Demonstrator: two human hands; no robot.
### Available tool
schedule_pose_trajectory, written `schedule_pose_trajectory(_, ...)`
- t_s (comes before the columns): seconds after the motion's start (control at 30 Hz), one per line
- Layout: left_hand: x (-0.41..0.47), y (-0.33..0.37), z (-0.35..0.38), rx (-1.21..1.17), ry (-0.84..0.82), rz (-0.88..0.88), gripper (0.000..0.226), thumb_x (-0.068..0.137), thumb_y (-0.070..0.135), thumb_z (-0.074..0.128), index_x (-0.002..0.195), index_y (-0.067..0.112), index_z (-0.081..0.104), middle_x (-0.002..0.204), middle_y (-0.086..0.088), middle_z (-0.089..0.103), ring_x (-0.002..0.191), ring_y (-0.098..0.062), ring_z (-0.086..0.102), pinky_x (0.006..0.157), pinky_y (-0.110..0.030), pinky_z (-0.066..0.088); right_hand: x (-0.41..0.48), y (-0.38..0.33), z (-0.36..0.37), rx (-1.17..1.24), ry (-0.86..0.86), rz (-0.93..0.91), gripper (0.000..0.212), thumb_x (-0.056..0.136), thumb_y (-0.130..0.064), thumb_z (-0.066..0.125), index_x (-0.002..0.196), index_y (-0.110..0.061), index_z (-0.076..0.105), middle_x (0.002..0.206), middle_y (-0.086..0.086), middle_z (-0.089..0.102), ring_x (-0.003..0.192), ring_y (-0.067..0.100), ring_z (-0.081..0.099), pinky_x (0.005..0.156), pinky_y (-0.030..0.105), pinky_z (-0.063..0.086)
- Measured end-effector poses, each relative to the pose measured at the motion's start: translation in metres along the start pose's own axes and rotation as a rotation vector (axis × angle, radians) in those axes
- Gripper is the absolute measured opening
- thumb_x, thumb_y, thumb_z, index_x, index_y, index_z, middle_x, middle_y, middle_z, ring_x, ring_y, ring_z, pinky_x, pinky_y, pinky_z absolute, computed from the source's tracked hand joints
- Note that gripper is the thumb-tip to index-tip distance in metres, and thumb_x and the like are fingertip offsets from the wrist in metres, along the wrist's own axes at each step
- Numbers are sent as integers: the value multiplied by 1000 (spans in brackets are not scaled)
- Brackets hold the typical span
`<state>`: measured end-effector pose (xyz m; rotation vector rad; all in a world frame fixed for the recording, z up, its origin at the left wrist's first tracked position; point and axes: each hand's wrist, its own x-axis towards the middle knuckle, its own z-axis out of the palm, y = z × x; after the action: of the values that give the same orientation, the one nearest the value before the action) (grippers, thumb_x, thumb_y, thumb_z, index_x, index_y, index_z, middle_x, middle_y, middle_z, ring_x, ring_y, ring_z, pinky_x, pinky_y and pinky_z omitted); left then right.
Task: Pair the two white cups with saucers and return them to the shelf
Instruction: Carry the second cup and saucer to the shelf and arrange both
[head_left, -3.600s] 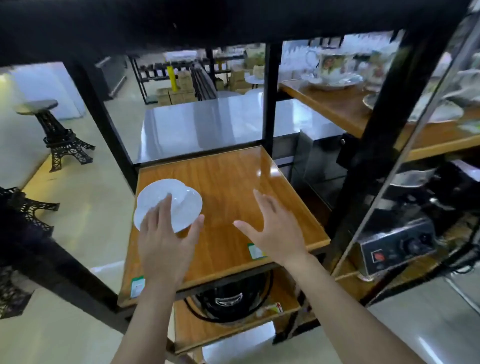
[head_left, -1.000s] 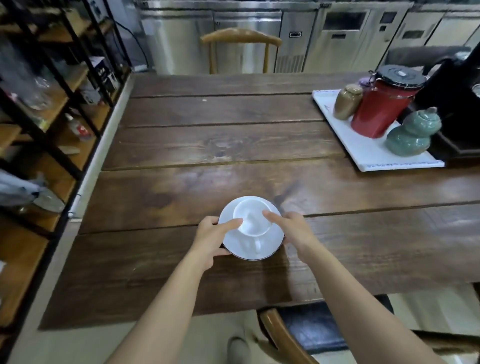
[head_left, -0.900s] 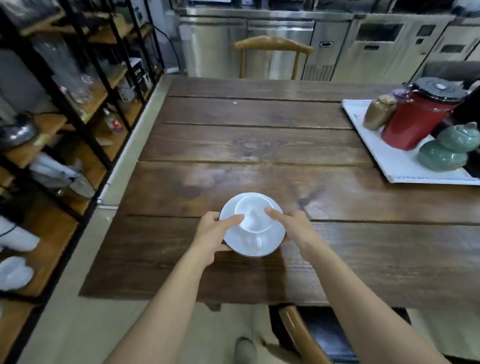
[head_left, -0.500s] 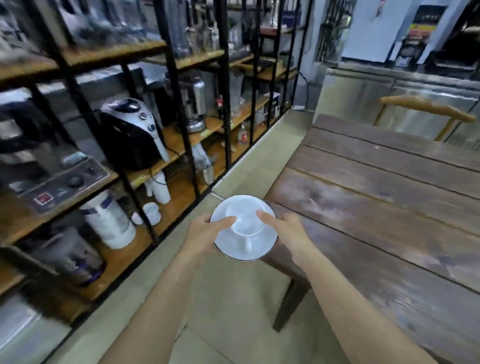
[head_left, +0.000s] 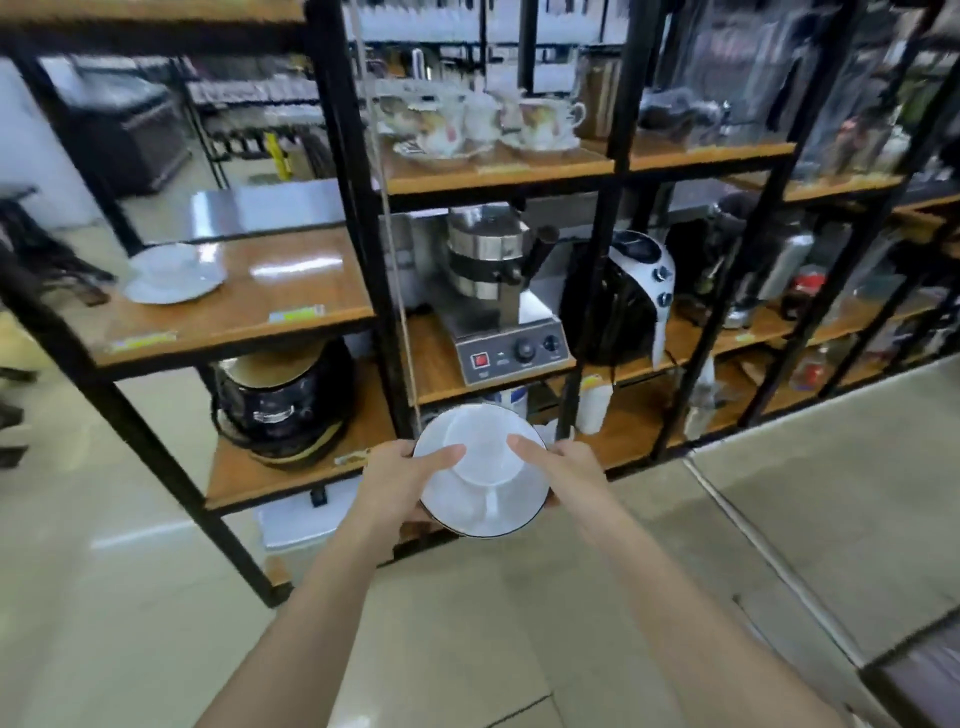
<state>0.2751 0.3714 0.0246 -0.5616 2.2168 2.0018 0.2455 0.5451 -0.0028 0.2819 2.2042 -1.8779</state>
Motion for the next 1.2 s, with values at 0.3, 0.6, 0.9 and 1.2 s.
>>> schedule_pose_trajectory(0.3, 115, 33, -94, -149, 237, -18, 28, 78, 25, 74, 98, 7, 68, 90, -8, 71, 78, -23, 66, 52, -31, 56, 141, -69, 118, -133, -190, -44, 43, 70, -58, 68, 89, -23, 51, 94, -2, 55, 86, 15, 53, 87, 41, 53)
schedule_pose_trajectory(0.6, 216, 72, -181, -204, 410, 56, 24, 79, 25, 73, 96, 9, 69, 86, -6, 70, 77, -24, 65, 64, -38, 56, 235, -144, 222, -194, -299, -151, 31, 80, -49, 64, 83, -20, 52, 88, -2, 56, 78, 8, 53, 63, 25, 46)
schedule_pose_trajectory(0.9, 331, 106, -253, -228, 366, 91, 19, 77, 27, 74, 75, 10, 65, 72, -3, 66, 66, -18, 63, 54, -29, 52, 322, -204, 305, -109, -192, -114, 34, 83, -42, 64, 65, -16, 50, 70, -2, 50, 69, 14, 50, 55, 24, 35)
schedule_pose_trajectory(1.2, 414, 124, -274, -259, 291, -31, 24, 78, 31, 73, 81, 12, 58, 84, -6, 61, 74, -20, 59, 75, -42, 57, 387, -221, 344, -122, -87, -51, 53, 83, -48, 62, 122, -13, 56, 111, 6, 63, 93, 20, 54, 78, 32, 40)
